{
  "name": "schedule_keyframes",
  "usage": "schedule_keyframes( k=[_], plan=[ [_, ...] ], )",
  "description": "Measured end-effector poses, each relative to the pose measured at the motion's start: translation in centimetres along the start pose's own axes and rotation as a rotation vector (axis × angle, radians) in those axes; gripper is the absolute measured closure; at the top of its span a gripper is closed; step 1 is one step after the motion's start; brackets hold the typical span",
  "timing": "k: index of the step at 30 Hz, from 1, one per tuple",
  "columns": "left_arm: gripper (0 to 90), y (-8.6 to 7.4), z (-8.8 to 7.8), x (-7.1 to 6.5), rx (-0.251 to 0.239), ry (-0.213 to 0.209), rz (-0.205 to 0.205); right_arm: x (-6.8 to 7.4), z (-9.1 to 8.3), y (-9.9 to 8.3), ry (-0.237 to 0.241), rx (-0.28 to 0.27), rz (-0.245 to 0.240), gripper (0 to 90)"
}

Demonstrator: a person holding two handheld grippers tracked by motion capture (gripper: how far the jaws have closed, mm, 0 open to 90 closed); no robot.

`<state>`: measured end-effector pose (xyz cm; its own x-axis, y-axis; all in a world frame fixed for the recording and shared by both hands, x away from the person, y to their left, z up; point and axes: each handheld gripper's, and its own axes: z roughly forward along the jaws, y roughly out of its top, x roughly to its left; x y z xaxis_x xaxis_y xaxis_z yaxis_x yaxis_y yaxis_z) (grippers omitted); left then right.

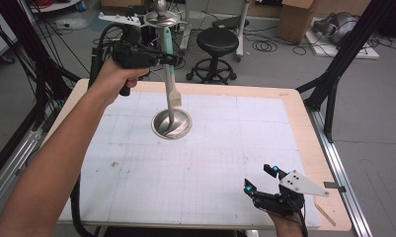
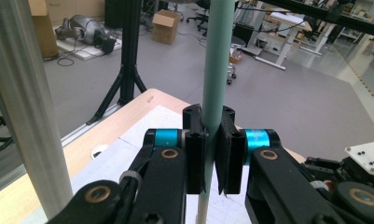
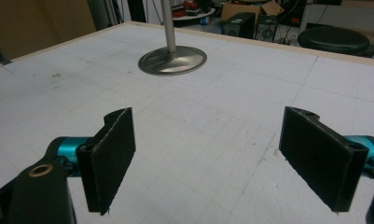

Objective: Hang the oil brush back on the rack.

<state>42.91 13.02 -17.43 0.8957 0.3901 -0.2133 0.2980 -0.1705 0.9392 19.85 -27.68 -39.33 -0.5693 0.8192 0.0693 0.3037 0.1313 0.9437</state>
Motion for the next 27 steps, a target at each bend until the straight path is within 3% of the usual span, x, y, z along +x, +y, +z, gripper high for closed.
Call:
schedule_keyframes(
  k=[3,17,21,24,27],
  plan=[
    [83.1,0.0,0.1,-0.1,0.008,0.000,0.014,0.0,0.0,0.0,-0.002,0.001,-0.003,16.9],
    [83.1,-0.2,0.2,1.1,0.004,0.032,-0.021,0.2,0.1,-0.1,0.002,0.006,-0.005,16.9],
    [83.1,-0.6,0.3,1.1,-0.008,0.029,-0.013,0.2,0.0,-0.1,0.001,0.008,0.001,16.9],
    [82.3,-0.8,0.0,0.8,-0.012,0.068,0.021,0.1,0.0,-0.2,0.000,0.007,0.001,16.9],
    [66.7,-1.4,-0.1,0.5,0.002,0.097,0.055,0.1,-0.1,-0.1,0.002,0.000,0.005,16.9]
  ],
)
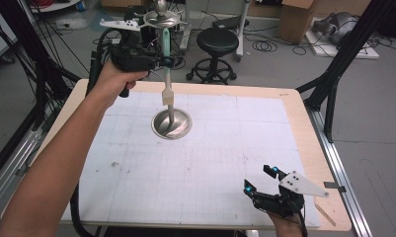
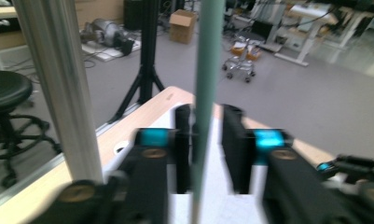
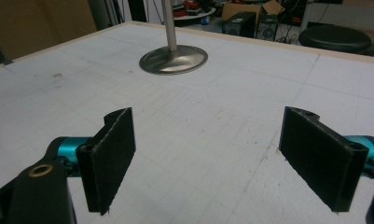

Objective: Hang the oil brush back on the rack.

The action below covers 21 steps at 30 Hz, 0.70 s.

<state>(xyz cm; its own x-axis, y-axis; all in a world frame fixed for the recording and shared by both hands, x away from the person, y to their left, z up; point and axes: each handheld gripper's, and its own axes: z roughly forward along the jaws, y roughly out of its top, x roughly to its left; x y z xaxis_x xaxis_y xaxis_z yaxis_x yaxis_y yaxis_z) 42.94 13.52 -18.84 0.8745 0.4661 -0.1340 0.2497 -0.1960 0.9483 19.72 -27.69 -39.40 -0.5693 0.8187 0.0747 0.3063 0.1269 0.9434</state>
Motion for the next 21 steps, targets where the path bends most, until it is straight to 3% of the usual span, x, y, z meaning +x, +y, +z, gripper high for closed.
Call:
schedule_keyframes(
  k=[4,7,13,18,21],
  plan=[
    [54.8,-1.2,-0.8,-0.7,-0.017,0.043,0.051,0.0,-0.2,-0.1,-0.001,0.000,0.002,16.9],
    [50.9,-2.3,-1.5,-0.9,-0.015,0.084,0.050,-0.1,-0.5,-0.1,-0.005,-0.006,0.006,16.9],
    [39.5,-5.0,-3.3,-1.9,-0.065,0.136,0.052,-0.2,-1.1,0.0,-0.012,-0.021,0.015,16.9],
    [36.2,-7.6,-5.1,-2.7,-0.137,0.104,0.024,0.0,-1.3,0.1,-0.016,-0.030,0.009,16.9],
    [28.3,-9.6,-6.0,-3.6,-0.146,0.093,0.017,0.0,-1.5,0.1,-0.014,-0.038,0.008,16.9]
  ],
)
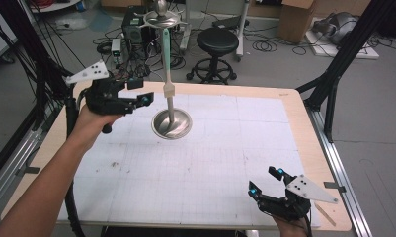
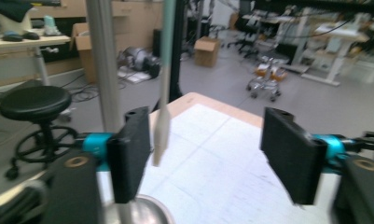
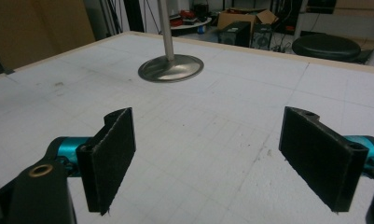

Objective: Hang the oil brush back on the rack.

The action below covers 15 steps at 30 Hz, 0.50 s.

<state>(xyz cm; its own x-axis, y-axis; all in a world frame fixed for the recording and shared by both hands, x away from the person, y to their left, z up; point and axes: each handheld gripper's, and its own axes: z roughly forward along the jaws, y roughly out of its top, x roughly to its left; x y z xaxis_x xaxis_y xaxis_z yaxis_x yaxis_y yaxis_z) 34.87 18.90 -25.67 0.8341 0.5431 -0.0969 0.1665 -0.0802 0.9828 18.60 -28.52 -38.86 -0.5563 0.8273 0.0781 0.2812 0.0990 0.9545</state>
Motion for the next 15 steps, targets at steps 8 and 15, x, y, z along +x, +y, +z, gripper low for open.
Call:
schedule_keyframes(
  k=[8,15],
  plan=[
    [17.3,-4.9,-3.2,-2.1,-0.074,0.016,-0.031,-0.6,-0.3,-0.3,-0.001,-0.021,0.031,16.9],
    [17.5,-8.7,-4.8,-3.9,-0.081,0.042,-0.015,-0.8,-0.4,-0.3,-0.009,-0.034,0.043,16.9]
  ],
)
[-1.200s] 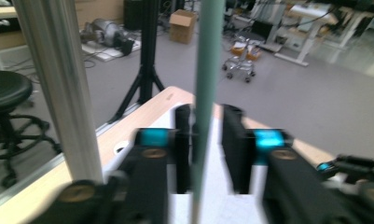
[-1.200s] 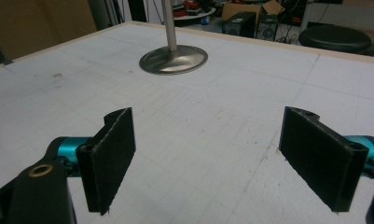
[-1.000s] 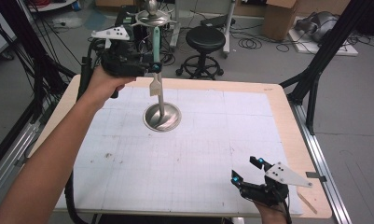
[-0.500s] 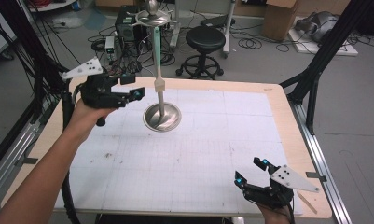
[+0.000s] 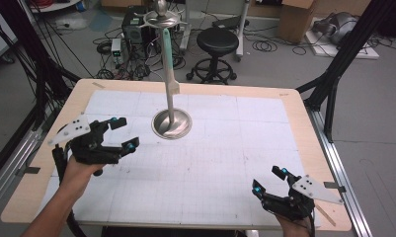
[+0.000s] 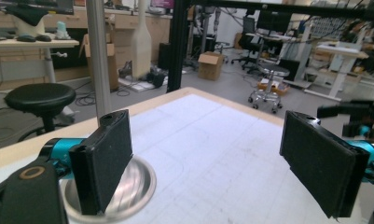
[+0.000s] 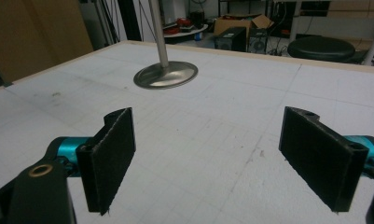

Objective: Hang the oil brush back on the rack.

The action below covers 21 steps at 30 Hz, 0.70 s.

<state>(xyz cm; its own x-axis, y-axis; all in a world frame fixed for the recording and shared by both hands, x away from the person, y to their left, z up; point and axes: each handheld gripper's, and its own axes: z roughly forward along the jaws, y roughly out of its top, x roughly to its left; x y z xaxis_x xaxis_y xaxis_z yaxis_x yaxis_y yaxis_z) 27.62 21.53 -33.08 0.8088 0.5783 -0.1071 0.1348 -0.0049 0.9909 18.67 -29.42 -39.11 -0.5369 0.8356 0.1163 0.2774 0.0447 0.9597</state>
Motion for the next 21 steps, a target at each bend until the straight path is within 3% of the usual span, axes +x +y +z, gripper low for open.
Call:
schedule_keyframes(
  k=[9,14,21],
  plan=[
    [17.4,-3.0,-1.6,-0.6,-0.016,0.002,-0.031,-0.1,-0.4,-0.2,-0.005,-0.006,0.012,16.9],
    [19.7,-3.9,-2.1,-0.9,-0.004,-0.006,-0.029,-0.3,-0.6,-0.3,-0.004,-0.013,0.019,16.9],
    [19.5,-4.5,-3.0,0.0,-0.030,0.031,-0.043,-0.7,-0.6,-0.4,-0.035,0.003,0.006,15.8]
  ],
)
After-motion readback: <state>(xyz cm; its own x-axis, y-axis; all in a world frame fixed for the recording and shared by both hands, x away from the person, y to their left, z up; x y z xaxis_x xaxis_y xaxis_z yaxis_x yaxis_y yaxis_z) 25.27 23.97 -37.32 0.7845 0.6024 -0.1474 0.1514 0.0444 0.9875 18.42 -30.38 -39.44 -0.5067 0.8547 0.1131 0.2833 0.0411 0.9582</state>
